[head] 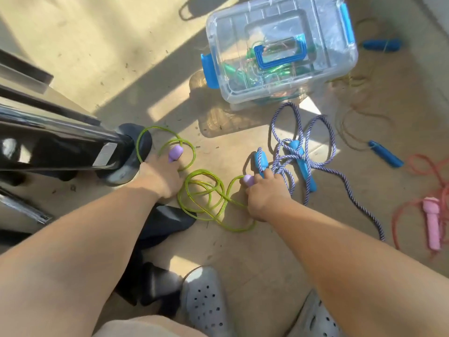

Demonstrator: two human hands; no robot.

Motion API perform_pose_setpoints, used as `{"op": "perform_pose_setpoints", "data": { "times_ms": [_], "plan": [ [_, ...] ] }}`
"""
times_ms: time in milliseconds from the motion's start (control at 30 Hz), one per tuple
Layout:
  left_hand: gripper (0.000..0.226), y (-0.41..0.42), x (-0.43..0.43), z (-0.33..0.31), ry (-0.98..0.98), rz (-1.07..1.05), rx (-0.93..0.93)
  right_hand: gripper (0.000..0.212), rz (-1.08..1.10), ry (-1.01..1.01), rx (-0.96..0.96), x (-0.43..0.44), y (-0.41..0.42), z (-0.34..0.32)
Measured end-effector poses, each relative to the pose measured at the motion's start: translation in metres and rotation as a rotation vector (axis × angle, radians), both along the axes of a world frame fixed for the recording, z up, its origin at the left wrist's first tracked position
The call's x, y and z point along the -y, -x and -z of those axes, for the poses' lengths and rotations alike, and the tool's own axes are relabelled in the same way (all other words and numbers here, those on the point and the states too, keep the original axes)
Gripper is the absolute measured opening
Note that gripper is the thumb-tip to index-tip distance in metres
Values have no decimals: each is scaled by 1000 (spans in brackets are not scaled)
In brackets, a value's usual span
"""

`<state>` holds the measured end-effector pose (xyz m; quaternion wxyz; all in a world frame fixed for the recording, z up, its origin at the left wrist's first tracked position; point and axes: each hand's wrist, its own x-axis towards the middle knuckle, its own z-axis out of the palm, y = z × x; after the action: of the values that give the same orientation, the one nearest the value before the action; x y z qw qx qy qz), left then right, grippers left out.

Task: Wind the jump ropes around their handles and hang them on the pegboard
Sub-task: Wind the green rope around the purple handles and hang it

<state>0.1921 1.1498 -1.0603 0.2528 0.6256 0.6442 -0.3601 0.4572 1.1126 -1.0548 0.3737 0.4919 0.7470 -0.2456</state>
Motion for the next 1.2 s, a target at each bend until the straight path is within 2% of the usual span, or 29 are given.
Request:
{"op": "perform_pose_setpoints", "data": {
  "times_ms": [100, 233, 300, 400, 433, 467, 533, 567, 633, 667, 733, 767, 867, 900, 1000, 1067, 1100, 1200],
  "plan": [
    [52, 0, 4, 2, -25, 59, 15, 44, 43, -37, -75, 2, -2, -8],
    [36, -13, 9, -28, -283, 46, 169, 35, 330, -108, -422, 11, -10, -40],
    [27, -20, 15, -61, -434, -7, 306, 24, 568, -83, -606, 19, -16, -70],
    [18, -44, 30, -130, -603, -87, 438, 9, 796, -71, -722, 31, -31, -131],
    [12, -54, 37, -157, -654, -121, 490, 9, 877, -63, -750, 36, -36, -156],
    [12, -66, 44, -186, -683, -196, 575, 20, 966, -45, -784, 40, -42, -183],
    [33, -90, 57, -247, -610, -447, 690, 39, 1165, 25, -860, 53, -56, -240],
    [34, -102, 65, -279, -545, -534, 710, 38, 1242, 47, -888, 59, -64, -270],
    [23, -126, 81, -339, -483, -635, 749, 20, 1349, 58, -925, 74, -81, -330],
    [24, -141, 88, -374, -464, -682, 788, 14, 1374, 38, -937, 82, -91, -362],
    [36, -173, 103, -449, -444, -743, 936, 16, 1403, -26, -967, 97, -111, -428],
    [35, -188, 111, -487, -434, -746, 999, 18, 1441, -47, -983, 105, -122, -463],
    [12, -229, 136, -595, -399, -729, 1053, 20, 1582, -48, -1093, 133, -156, -571],
    [9, -241, 145, -629, -397, -733, 1071, 29, 1597, -48, -1115, 145, -168, -603],
    [13, -264, 170, -703, -478, -617, 1079, 45, 1583, -84, -1095, 186, -202, -680],
    [18, -274, 185, -736, -540, -461, 1086, 39, 1621, -120, -1083, 214, -217, -720],
    [13, -278, 192, -747, -531, -406, 1097, 34, 1649, -143, -1078, 229, -223, -737],
    [12, -291, 216, -779, -353, -379, 1160, 14, 1759, -245, -1077, 279, -232, -776]
  ]
}}
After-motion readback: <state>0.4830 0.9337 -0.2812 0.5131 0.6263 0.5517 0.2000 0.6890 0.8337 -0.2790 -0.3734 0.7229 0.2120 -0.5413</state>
